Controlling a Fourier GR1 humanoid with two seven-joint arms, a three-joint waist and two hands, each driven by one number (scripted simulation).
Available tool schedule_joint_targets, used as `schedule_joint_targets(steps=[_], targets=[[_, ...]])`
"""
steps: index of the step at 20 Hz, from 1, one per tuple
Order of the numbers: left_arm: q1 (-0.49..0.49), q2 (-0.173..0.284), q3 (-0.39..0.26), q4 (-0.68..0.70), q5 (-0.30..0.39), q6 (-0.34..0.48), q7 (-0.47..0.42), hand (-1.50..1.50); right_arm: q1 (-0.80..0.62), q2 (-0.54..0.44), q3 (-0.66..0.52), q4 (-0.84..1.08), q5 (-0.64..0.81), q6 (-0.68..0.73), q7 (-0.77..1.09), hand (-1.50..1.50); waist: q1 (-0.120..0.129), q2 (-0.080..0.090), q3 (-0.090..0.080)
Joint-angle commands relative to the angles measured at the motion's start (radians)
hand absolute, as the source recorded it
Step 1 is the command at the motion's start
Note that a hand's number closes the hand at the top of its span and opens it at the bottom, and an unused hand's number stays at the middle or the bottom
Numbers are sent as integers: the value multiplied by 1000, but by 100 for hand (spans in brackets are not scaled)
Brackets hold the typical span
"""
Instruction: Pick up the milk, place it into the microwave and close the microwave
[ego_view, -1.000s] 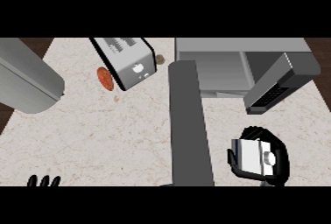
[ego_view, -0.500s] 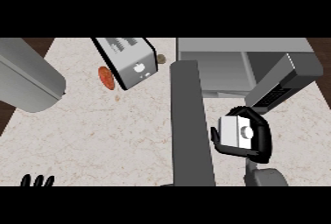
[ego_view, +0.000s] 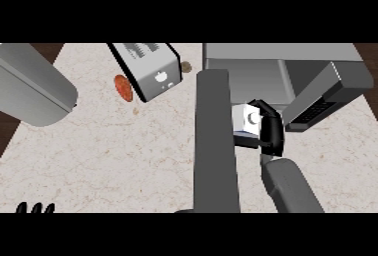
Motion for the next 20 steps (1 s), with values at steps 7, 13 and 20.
schedule_joint_targets(steps=[7, 13, 20], targets=[[-33, 3, 10, 23, 2, -10, 23, -150, -341, -55, -187, 532, -41, -11, -161, 150, 23, 12, 2], [-33, -17, -23, -11, -20, -7, 17, -150, -411, -103, -197, 699, 14, -101, -200, 150, 44, 21, 3], [-51, 31, 34, 47, 12, -57, 1, -150, -487, -156, -210, 799, 36, -127, -223, 150, 75, 35, 4]])
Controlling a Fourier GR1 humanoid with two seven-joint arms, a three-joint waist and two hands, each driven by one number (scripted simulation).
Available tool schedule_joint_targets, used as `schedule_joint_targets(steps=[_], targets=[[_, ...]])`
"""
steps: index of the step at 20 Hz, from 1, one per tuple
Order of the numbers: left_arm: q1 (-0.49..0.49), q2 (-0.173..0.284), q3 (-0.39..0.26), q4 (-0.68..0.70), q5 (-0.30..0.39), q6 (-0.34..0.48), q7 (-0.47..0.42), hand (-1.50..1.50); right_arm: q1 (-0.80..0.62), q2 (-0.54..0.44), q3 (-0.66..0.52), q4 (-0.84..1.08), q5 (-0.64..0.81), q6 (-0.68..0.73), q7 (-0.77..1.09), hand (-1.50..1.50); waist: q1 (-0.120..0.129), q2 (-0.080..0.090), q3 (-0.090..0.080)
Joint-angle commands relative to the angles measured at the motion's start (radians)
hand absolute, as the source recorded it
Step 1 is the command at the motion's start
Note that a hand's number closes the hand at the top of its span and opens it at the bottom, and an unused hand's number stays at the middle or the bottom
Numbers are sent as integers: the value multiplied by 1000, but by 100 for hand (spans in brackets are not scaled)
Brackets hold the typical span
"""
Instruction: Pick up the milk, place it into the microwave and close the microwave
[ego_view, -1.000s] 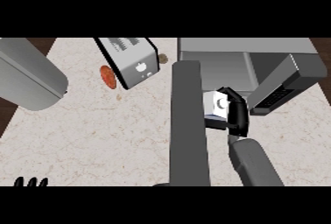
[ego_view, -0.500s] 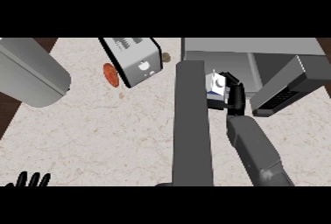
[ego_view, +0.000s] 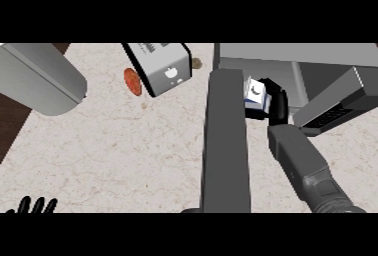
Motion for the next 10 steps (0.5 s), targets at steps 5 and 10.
schedule_joint_targets(steps=[5, 10], targets=[[-25, -5, -9, 24, -16, -3, -4, -150, -67, -81, 15, 78, 56, -74, -53, 150, 25, 15, 2], [-59, 12, 10, 14, 11, -5, 27, -150, -99, -102, 13, 98, 71, -123, -60, 150, 30, 21, 3]])
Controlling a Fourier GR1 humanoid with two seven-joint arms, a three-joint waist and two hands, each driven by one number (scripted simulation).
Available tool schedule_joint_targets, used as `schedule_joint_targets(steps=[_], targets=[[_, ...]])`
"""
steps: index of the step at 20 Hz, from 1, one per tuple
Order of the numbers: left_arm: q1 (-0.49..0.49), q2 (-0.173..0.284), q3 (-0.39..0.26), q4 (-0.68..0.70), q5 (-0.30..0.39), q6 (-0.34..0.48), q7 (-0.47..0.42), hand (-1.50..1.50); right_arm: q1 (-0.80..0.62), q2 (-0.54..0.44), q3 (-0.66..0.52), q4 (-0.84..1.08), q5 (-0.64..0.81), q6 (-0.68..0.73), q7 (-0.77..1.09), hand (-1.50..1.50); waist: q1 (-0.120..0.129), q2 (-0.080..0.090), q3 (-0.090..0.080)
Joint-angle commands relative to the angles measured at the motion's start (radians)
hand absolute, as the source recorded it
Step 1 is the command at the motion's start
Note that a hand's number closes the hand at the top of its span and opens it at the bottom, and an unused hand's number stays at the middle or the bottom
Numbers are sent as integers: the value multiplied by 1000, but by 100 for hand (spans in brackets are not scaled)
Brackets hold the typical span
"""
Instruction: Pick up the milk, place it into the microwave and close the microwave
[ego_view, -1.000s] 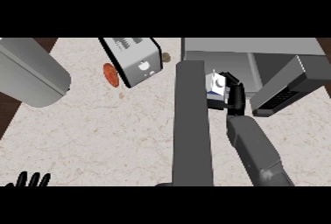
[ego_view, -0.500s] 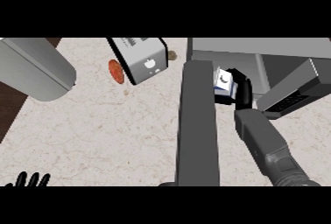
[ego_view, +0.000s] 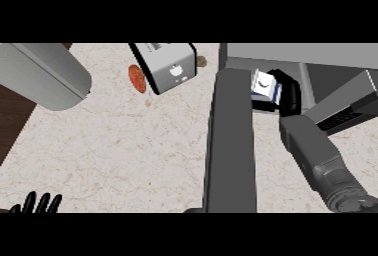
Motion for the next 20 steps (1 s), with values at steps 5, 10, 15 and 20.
schedule_joint_targets(steps=[5, 10, 15, 20], targets=[[-21, 1, 10, 10, 9, 3, 9, -150, -27, -17, -78, -29, -58, -8, -87, 150, 13, 9, 3], [-56, 21, 23, 54, 8, -18, 4, -150, -58, -29, -61, -2, -15, -153, -88, 150, 26, 18, 0], [-67, 21, 17, 48, 13, -14, 25, -150, -96, -32, -81, -2, -12, -292, -64, 150, 37, 20, 1], [-73, 7, 1, 48, -1, -8, 19, -150, -105, -59, -84, 9, 1, -317, -53, 150, 51, 23, 2]])
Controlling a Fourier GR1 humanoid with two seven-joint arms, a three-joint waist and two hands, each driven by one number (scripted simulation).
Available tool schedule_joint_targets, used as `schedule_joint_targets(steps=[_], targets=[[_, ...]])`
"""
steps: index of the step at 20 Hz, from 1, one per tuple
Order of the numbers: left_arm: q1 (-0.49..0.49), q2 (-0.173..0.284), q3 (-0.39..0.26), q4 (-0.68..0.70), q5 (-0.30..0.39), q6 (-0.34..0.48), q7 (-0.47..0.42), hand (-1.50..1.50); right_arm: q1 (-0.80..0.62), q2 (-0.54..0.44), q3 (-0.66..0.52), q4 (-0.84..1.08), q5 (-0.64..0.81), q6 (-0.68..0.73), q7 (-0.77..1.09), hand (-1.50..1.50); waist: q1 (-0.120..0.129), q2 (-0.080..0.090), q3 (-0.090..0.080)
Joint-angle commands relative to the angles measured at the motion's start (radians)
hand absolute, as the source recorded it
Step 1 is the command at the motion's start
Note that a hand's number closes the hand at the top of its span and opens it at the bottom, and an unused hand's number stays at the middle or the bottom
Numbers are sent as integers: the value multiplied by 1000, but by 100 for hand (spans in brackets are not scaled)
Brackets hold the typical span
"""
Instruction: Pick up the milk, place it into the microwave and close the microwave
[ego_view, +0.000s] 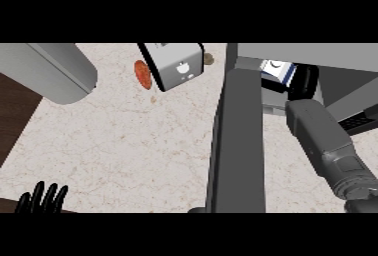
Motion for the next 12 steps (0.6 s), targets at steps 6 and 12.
schedule_joint_targets(steps=[6, 12], targets=[[-25, 18, 6, 13, -10, -14, -4, -150, 92, -78, 73, 156, 108, -349, 236, -150, 39, 30, -13], [-57, 8, -4, 22, -22, 5, 15, -150, 36, -46, 183, 148, 214, -156, 259, -150, 50, 10, 1]])
